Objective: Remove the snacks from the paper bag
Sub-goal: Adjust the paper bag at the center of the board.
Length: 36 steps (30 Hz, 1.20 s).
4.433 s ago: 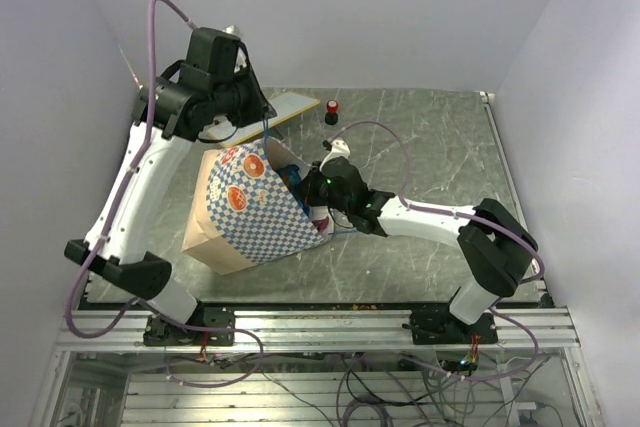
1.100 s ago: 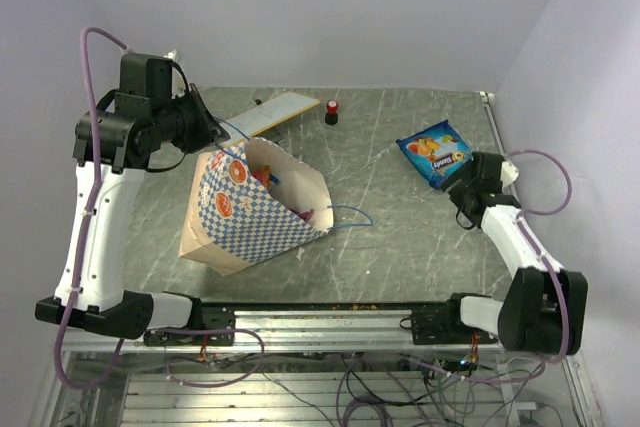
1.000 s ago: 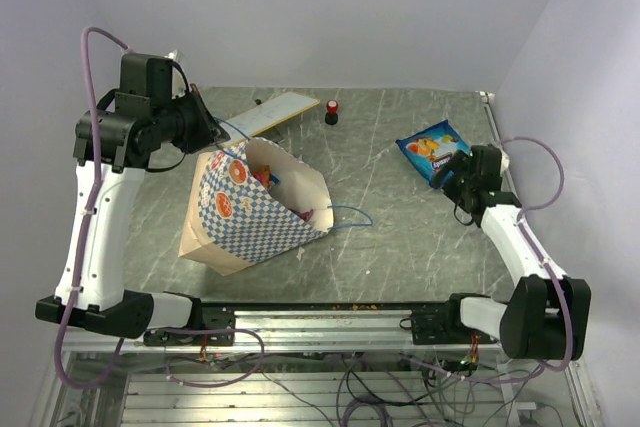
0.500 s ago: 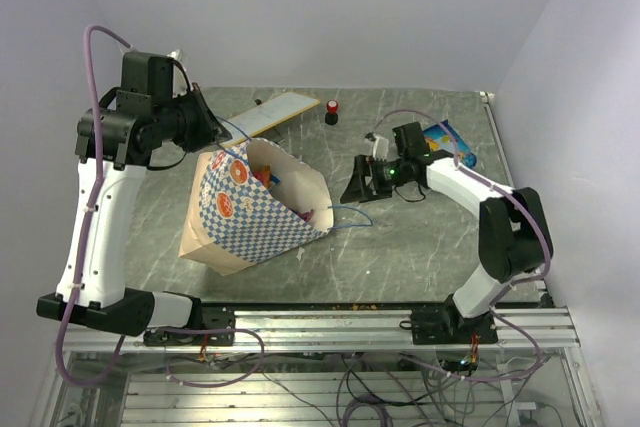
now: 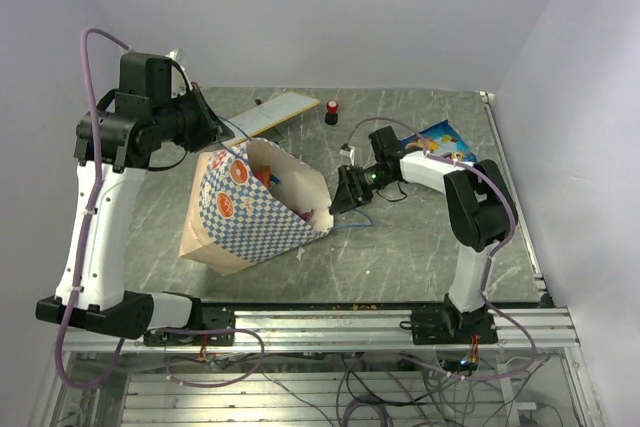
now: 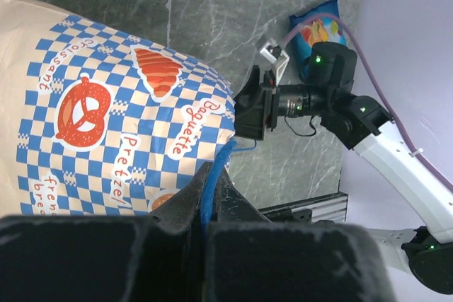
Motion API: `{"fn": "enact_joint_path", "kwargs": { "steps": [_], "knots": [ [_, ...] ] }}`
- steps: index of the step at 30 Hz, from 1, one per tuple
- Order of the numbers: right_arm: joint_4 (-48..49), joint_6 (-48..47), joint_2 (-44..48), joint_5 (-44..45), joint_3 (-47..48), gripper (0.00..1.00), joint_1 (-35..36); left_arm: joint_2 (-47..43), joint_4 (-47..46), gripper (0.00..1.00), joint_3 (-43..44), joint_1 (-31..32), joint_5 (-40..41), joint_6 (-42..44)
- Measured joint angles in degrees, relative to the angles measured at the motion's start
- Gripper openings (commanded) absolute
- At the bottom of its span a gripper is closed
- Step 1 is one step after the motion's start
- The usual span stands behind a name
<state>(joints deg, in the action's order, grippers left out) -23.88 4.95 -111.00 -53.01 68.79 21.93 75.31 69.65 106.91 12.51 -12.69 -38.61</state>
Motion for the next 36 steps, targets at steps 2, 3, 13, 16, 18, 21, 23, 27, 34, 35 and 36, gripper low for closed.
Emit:
{"fn": "enact_joint_path", "kwargs": {
  "steps": [2,3,13,16,18,21,23,27,34,35,36],
  "knots": [
    [0.11,0.26,-0.15,-0.96,-0.09,0.28,1.09,0.46,-0.09,0.07,0.48,-0.11,0.0,0.0],
    [0.31,0.72,-0.15,-1.25,-0.07,0.17,1.51,0.76,-0.07,0.07,0.85,-0.22,0.0,0.0],
    [-2.14,14.38,6.36,0.68,1.79,0.0,2.69,9.81,-0.22,0.07,13.68,-4.72,-0.59,0.39],
    [0.72,21.35,12.31,0.92,1.29,0.0,2.91,13.05,-1.09,0.07,18.08,-8.04,-1.6,0.55],
    [3.58,25.62,14.93,0.98,0.63,0.0,3.23,14.27,-2.49,0.07,18.86,-10.49,-3.26,0.26],
    [8.98,32.17,16.26,1.36,-0.28,0.0,4.37,15.91,-5.99,0.07,18.82,-13.81,-7.13,-1.14],
    [11.78,35.69,16.24,1.97,-0.81,0.0,5.22,17.31,-10.19,0.07,18.71,-15.12,-10.12,-2.62],
    [15.78,40.46,15.96,4.26,-1.03,0.0,8.61,20.22,-19.45,0.07,18.8,-16.04,-16.15,-5.55],
    [23.82,45.92,15.61,8.55,-6.86,0.0,16.28,16.96,-30.23,0.07,9.62,-16.17,-22.4,-7.26],
    [24.13,46.27,15.37,9.22,-8.09,0.0,17.18,14.82,-30.47,0.07,6.16,-16.17,-22.64,-6.82],
    [24.17,46.4,14.97,9.99,-9.11,0.01,18.01,13.07,-30.21,0.07,3.48,-16.17,-22.75,-6.58]
  ]
}}
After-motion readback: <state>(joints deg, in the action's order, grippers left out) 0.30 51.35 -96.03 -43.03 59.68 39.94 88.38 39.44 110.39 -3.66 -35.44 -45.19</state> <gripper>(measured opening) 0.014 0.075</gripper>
